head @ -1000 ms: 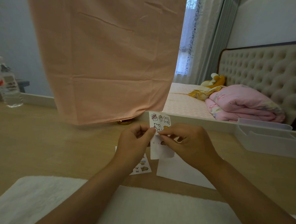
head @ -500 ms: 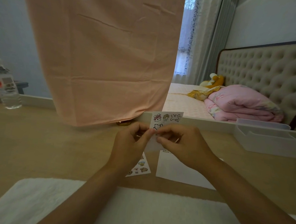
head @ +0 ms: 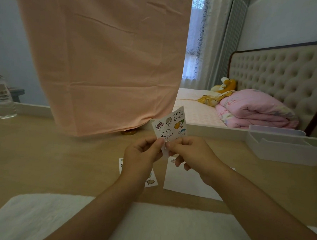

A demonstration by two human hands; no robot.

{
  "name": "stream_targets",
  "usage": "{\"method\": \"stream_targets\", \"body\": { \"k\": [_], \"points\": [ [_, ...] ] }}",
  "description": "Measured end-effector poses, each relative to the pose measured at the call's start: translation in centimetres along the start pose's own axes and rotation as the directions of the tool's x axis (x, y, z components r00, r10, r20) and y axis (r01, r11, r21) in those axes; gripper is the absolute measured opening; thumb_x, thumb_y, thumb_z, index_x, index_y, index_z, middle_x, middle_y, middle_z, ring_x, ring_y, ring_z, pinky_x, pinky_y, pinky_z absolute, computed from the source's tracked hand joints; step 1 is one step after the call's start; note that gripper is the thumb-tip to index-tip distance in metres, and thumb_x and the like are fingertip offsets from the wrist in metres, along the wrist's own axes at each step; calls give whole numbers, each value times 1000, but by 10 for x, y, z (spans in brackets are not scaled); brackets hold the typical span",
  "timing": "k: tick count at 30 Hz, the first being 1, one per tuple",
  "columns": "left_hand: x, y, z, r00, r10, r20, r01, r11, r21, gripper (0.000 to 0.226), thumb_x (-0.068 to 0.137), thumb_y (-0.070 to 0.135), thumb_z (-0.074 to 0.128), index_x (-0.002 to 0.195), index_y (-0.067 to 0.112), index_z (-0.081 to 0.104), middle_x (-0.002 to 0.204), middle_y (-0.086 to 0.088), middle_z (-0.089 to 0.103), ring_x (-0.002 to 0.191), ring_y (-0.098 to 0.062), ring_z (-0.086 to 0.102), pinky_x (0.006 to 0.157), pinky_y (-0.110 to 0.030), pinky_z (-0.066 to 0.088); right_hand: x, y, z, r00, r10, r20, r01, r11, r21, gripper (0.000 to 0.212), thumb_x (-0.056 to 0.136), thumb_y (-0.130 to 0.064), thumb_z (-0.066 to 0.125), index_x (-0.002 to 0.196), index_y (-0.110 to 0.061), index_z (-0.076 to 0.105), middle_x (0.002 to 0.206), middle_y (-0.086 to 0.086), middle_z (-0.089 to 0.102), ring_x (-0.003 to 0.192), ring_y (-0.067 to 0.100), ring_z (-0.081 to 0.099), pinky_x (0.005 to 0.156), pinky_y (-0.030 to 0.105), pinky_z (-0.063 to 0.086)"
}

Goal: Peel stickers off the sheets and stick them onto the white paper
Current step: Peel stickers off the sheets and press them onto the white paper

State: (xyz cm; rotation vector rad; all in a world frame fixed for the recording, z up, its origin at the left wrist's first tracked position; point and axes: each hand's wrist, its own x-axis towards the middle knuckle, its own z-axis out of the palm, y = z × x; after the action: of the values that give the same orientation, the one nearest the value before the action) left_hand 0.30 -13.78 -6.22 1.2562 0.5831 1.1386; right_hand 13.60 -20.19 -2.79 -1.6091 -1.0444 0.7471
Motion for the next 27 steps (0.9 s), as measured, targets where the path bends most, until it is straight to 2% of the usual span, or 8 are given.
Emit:
{"method": "stream_targets", "body": {
  "k": [4, 7, 9, 12, 16, 20, 27],
  "points": [
    [-1, -1, 1, 1000, 10, 7, -10, 1000, 15, 17, 93, 17, 67, 107, 14, 76, 106, 2, 77, 103, -13, 72, 91, -30, 57, -2, -3, -2, 995, 75, 67, -76, 997, 18, 21, 93, -29, 70, 102, -11, 73, 81, -1, 70, 60, 14, 60, 53, 25, 40],
    [0, -3, 1, 998, 43, -34, -42, 998, 42, 15, 93, 15, 67, 105, 15, 77, 101, 5, 78, 96, -8, 72, 81, -19, 57, -4, -7, -3, 977, 147, 154, -154, 987, 37, 21, 95, -30, 66, 109, -15, 70, 84, 1, 70, 66, 17, 62, 55, 26, 41],
    [1, -4, 0, 992, 117, -51, -109, 985, 137, 14, 93, 14, 68, 103, 16, 78, 98, 8, 78, 93, -6, 72, 76, -14, 55, -4, -8, -5, 967, 175, 184, -185, 982, 36, 21, 95, -30, 65, 112, -18, 68, 85, 1, 70, 69, 19, 64, 57, 27, 42],
    [3, -5, -2, 975, 223, -11, -213, 942, 257, 13, 92, 12, 69, 101, 14, 78, 97, 8, 78, 92, -5, 71, 77, -15, 54, -3, -10, -8, 960, 192, 202, -197, 980, 4, 19, 95, -29, 64, 111, -20, 68, 86, 2, 71, 70, 21, 64, 58, 27, 42],
    [6, -5, -7, 954, 288, 82, -297, 873, 388, 10, 92, 10, 69, 96, 14, 78, 95, 11, 77, 89, -2, 71, 73, -13, 53, -5, -13, -15, 960, 180, 213, -161, 981, -104, 19, 95, -28, 64, 110, -16, 68, 86, 1, 72, 69, 18, 65, 57, 27, 42],
    [5, -5, -9, 936, 325, 134, -350, 826, 442, 10, 92, 13, 70, 96, 17, 78, 96, 14, 76, 88, -3, 71, 75, -16, 55, -5, -15, -18, 976, 107, 191, -58, 968, -243, 14, 96, -30, 64, 97, -18, 72, 92, 2, 75, 67, 14, 67, 58, 27, 44],
    [4, -4, -6, 959, 282, 26, -268, 873, 409, 9, 92, 16, 71, 97, 18, 77, 92, 11, 77, 80, -7, 72, 69, -20, 58, -5, -13, -14, 972, 95, 215, -65, 988, -140, 11, 96, -27, 66, 94, -17, 71, 86, 5, 73, 65, 17, 65, 54, 26, 43]
  ]
}}
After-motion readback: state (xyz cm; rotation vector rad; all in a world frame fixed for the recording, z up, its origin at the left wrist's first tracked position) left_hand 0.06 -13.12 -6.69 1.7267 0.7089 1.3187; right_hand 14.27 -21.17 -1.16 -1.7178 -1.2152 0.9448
